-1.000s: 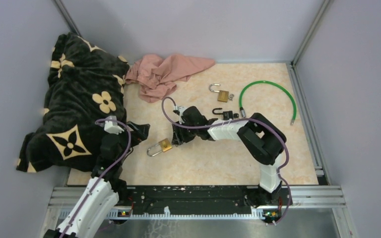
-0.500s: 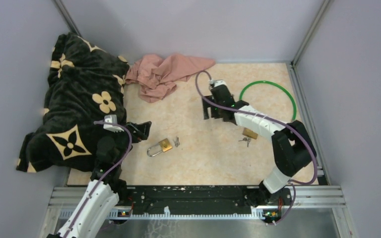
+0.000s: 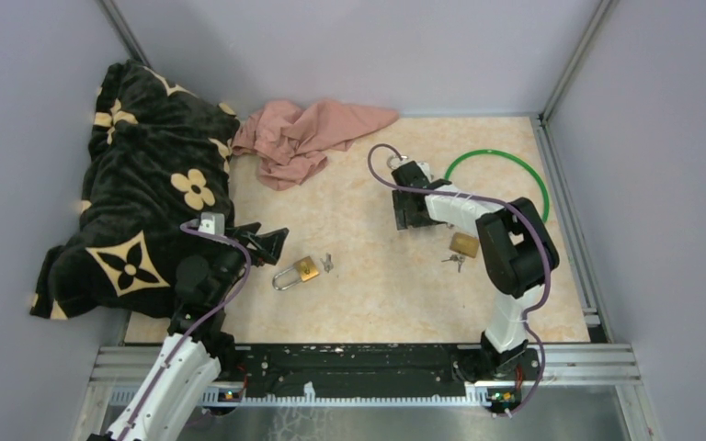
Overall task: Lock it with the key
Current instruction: Pick up the lock from the center of the board, then lock the lock.
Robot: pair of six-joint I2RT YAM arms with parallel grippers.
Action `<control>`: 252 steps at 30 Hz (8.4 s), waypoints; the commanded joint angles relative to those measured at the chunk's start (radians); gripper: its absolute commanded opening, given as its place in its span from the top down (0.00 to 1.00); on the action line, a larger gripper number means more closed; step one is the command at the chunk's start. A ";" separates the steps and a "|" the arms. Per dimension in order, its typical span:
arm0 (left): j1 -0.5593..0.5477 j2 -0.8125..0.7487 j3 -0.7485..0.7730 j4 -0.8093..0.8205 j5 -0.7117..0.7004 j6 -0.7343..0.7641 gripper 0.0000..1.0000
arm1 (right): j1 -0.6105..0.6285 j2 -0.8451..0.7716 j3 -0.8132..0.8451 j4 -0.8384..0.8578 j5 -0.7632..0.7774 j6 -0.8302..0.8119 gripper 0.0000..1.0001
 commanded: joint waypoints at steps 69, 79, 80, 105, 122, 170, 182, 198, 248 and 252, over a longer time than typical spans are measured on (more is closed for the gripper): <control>-0.423 0.506 0.276 -0.080 0.311 0.771 1.00 | 0.294 -0.551 -0.471 0.616 -0.708 0.025 0.33; -0.360 0.345 0.278 0.048 0.477 0.316 1.00 | 0.107 -0.798 -0.768 1.084 -1.036 0.024 0.02; -0.358 0.335 0.272 0.071 0.493 0.278 1.00 | 0.106 -0.803 -0.796 1.158 -1.060 0.025 0.02; -0.314 0.224 0.293 0.225 0.546 -0.040 1.00 | 0.194 -0.393 -0.758 2.143 -1.221 0.507 0.49; -0.349 0.259 0.260 0.312 0.541 -0.147 1.00 | 0.282 -0.608 -0.593 1.616 -1.095 0.219 1.00; -0.679 0.518 0.335 0.483 0.321 0.041 1.00 | 0.366 -0.565 -0.202 0.985 -0.825 0.002 1.00; -0.706 0.563 0.409 0.437 0.543 0.100 1.00 | 0.316 -0.490 -0.197 1.018 -0.982 -0.004 1.00; -0.640 0.611 0.503 0.223 0.695 0.169 1.00 | 0.299 -0.539 -0.245 0.974 -1.069 -0.076 1.00; -0.476 0.499 0.578 0.193 0.727 0.400 1.00 | 0.219 -0.589 -0.453 0.982 -1.202 -0.180 1.00; -0.549 0.533 0.562 0.276 0.723 0.383 1.00 | 0.245 -0.542 -0.467 1.133 -1.163 -0.106 1.00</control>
